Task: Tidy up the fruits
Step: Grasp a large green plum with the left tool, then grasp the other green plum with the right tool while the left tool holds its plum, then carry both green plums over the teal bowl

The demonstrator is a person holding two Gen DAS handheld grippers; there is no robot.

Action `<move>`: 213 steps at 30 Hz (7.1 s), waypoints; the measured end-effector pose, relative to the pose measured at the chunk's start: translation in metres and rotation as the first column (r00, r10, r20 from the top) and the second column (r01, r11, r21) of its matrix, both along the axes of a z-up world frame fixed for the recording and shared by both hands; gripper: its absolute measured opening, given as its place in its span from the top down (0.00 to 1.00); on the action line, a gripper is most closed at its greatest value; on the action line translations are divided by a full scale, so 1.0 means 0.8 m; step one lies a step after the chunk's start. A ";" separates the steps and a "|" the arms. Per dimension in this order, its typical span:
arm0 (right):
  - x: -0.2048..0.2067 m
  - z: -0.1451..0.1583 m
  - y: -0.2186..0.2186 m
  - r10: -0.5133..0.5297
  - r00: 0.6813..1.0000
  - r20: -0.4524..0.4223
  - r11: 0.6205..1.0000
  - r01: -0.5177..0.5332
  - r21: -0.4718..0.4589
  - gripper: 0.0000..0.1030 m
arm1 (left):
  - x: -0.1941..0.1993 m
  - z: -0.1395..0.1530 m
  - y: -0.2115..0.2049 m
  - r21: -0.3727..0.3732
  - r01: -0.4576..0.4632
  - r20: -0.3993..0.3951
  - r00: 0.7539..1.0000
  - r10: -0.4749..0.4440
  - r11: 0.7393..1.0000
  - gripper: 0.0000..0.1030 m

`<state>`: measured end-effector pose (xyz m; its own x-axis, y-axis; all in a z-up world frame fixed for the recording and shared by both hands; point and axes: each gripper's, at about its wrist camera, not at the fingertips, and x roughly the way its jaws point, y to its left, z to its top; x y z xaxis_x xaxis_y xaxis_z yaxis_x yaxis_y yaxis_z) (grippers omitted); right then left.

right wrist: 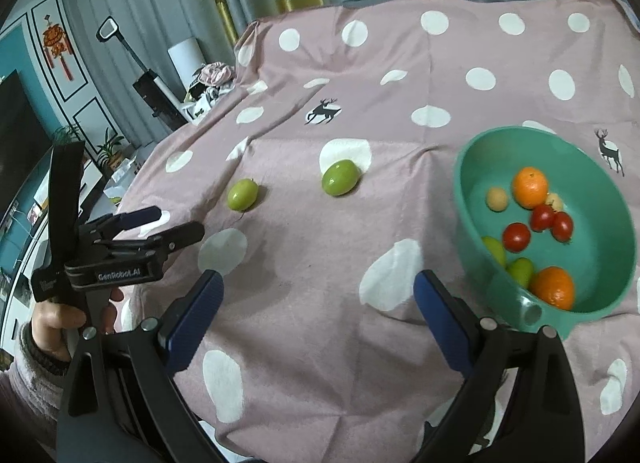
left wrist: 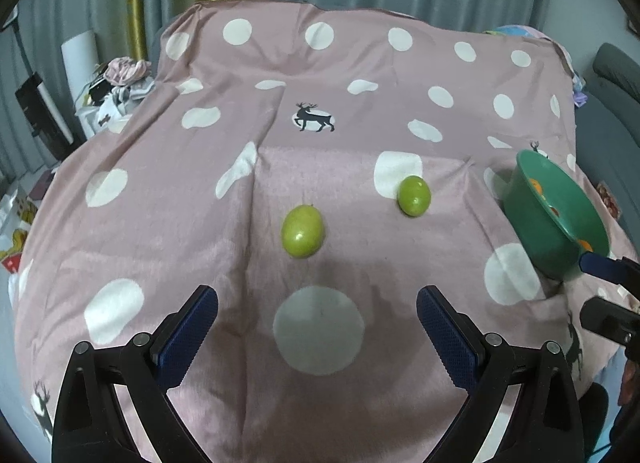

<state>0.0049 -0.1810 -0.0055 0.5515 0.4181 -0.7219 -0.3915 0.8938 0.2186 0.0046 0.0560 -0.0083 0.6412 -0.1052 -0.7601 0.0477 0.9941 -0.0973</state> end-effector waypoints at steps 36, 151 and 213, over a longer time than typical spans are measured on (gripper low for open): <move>0.060 -0.028 0.023 0.046 0.996 -0.079 0.998 -0.043 0.040 0.09 | 0.121 -0.066 0.004 0.014 0.080 -0.177 0.981 -0.076 0.997 0.57; 0.098 -0.074 0.081 0.120 0.985 -0.125 0.989 -0.129 -0.065 0.55 | 0.022 -0.028 0.014 -0.111 0.078 -0.079 0.993 -0.087 0.991 0.64; -0.003 0.025 -0.073 -0.022 0.995 0.102 0.983 0.003 0.186 0.55 | -0.002 0.056 -0.121 0.045 0.232 0.026 0.972 -0.233 0.972 0.64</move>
<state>0.0028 -0.2390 0.0149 0.6248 0.5318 -0.5717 -0.4095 0.8466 0.3399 0.0030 -0.0410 0.0364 0.6262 -0.2234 -0.7469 0.2807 0.9584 -0.0514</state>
